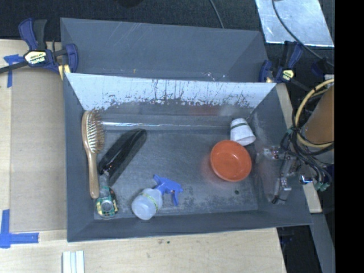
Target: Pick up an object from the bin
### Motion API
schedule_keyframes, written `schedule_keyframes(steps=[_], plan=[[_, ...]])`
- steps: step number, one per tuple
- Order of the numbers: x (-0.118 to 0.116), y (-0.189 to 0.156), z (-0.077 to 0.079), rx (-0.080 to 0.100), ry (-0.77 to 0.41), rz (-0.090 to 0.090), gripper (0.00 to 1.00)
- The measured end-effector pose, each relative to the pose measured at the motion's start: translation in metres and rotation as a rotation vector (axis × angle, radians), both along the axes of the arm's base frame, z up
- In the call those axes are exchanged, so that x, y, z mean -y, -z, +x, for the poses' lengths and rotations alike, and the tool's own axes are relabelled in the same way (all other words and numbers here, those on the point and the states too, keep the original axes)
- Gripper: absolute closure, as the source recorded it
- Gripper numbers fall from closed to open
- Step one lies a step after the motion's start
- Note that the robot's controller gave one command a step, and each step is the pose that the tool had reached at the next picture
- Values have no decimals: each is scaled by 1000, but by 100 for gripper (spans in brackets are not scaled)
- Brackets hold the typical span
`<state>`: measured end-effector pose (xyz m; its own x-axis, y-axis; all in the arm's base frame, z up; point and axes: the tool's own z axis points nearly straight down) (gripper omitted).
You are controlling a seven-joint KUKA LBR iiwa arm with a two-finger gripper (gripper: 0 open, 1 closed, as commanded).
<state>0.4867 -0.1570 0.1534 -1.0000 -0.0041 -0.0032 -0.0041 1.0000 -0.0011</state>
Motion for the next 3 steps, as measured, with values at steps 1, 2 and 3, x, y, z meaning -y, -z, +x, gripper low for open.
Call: schedule_keyframes(steps=[1, 2, 3], plan=[[0, 0, 0, 0, 0, 0, 0], [-32, 62, 47, 4, -321, 0, 0], [-39, 61, 44, 1, -283, -1, 0]])
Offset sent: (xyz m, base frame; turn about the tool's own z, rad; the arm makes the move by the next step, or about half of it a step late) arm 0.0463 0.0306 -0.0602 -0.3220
